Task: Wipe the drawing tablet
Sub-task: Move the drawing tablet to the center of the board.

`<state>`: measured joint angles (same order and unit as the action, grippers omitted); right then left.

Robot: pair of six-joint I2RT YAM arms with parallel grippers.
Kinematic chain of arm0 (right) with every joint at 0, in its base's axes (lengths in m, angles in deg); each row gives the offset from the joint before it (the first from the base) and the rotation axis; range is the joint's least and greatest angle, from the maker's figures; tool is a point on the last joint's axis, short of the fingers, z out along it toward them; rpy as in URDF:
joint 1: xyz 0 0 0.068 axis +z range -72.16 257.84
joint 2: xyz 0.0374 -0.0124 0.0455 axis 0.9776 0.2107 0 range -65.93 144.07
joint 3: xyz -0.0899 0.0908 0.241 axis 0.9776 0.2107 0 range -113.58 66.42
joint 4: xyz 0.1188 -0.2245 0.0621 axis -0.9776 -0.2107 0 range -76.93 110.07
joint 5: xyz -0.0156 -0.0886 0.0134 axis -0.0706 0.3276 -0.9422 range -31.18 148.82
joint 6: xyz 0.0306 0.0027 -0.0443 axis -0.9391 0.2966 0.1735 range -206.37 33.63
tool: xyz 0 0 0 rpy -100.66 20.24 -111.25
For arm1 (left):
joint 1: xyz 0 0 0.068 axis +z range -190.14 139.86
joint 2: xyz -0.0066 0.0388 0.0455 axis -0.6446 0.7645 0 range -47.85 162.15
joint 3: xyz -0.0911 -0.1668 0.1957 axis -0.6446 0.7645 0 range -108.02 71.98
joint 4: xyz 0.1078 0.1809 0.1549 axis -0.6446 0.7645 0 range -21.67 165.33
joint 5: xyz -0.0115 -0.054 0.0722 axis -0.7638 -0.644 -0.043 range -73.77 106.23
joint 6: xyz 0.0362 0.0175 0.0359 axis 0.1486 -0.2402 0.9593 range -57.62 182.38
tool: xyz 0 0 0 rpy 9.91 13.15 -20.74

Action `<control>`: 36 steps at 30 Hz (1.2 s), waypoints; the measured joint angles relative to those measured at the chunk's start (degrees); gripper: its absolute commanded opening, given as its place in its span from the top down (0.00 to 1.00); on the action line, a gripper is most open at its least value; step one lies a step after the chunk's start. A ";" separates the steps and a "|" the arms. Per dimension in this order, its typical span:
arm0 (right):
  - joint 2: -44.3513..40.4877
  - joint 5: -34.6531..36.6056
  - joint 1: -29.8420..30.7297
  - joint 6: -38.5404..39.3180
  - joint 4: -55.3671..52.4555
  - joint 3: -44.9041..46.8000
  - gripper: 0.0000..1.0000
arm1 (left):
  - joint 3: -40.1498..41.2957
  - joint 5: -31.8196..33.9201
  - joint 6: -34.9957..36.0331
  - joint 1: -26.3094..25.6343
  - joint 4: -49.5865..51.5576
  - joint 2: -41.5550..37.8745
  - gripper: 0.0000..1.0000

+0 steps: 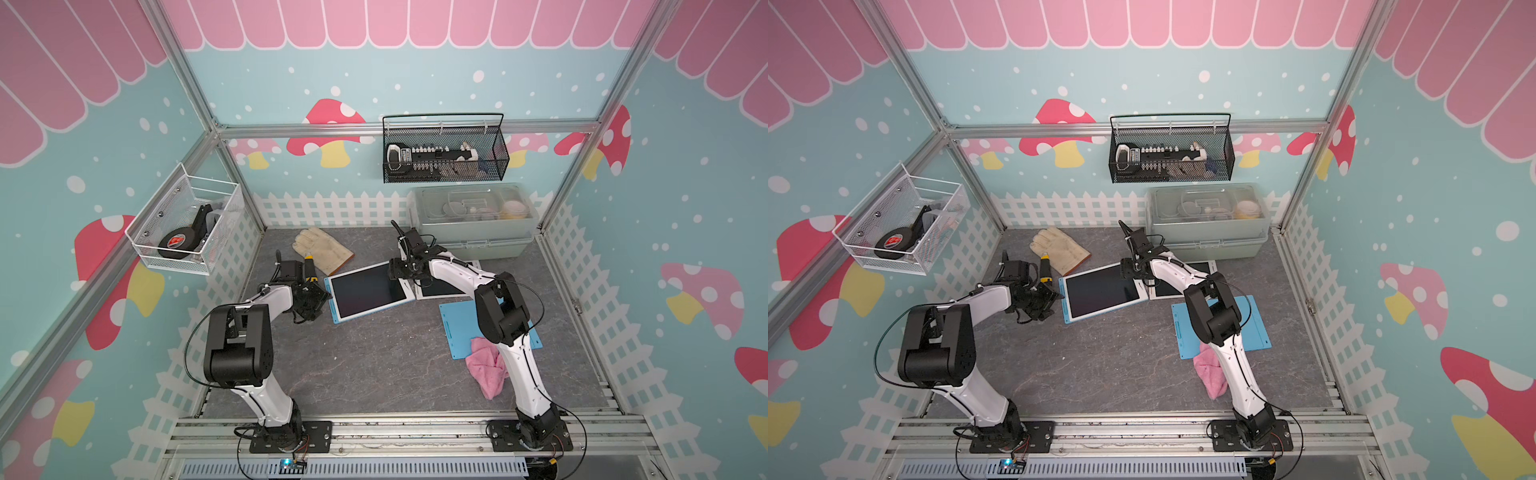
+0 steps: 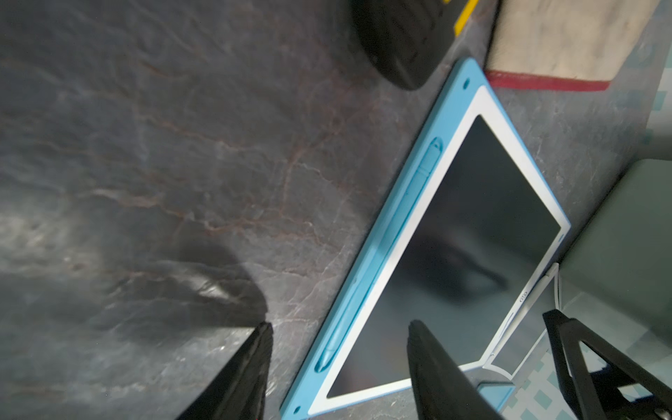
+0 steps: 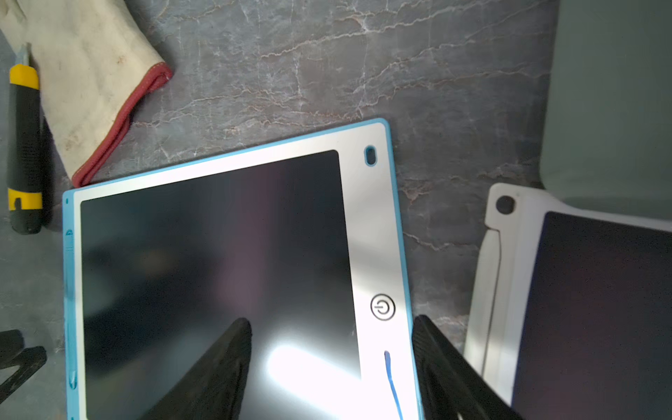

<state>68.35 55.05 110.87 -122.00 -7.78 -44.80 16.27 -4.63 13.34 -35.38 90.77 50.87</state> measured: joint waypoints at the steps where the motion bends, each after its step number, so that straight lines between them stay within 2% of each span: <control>1: 0.70 0.15 -0.04 -0.17 0.02 -0.52 0.29 | -0.20 0.00 0.00 0.00 -0.24 0.22 0.41; 9: 4.09 0.76 -0.15 -0.44 -1.64 -3.69 0.28 | -1.09 -0.44 0.02 0.02 -1.25 2.03 0.40; 14: 5.95 -2.29 -0.37 -0.63 -1.99 -6.49 0.28 | -2.03 -1.73 -0.04 0.02 -2.75 3.48 0.40; 22: 4.68 -6.58 -1.03 -2.43 2.25 -3.08 0.29 | -2.97 -2.54 -0.07 -0.44 -4.20 4.74 0.40; 27: 1.01 -8.04 -1.14 -3.98 5.86 3.67 0.29 | -0.15 -1.29 -0.68 -1.36 -5.90 2.58 0.40; 36: -13.11 -8.85 1.51 -8.83 12.59 26.73 0.30 | 12.59 2.12 -2.49 -4.70 -4.61 -10.08 0.40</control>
<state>55.23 46.20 112.38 -130.83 4.80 -18.07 28.86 -2.51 10.85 -40.08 86.16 40.79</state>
